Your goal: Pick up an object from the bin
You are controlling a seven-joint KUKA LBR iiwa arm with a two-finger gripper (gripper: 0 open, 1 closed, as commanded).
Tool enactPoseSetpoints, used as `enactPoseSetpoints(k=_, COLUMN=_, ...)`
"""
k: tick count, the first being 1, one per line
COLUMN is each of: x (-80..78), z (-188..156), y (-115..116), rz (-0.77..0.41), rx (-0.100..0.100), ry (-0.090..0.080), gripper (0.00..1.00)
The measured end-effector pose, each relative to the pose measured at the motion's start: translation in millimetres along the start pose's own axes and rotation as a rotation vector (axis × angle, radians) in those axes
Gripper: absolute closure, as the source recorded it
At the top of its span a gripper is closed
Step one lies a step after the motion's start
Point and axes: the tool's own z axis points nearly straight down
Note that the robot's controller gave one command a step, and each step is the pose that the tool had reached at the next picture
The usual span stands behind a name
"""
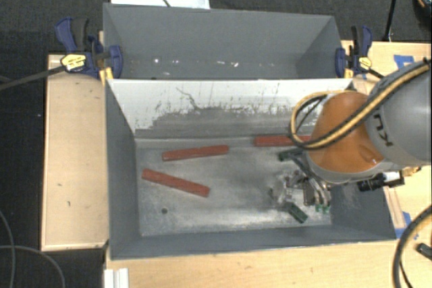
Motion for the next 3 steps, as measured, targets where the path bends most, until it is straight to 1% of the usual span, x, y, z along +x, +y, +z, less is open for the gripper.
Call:
enactPoseSetpoints(k=1, x=0.0, z=0, y=0, rz=-0.003, rx=0.000, ry=0.000, gripper=0.00)
enactPoseSetpoints(k=2, x=-39.4, z=13, y=-27, rz=0.073, rx=0.000, ry=-0.005, gripper=0.00)
enactPoseSetpoints(k=3, x=-24.0, z=13, y=-21, rz=0.116, rx=-0.001, ry=0.002, gripper=0.00)
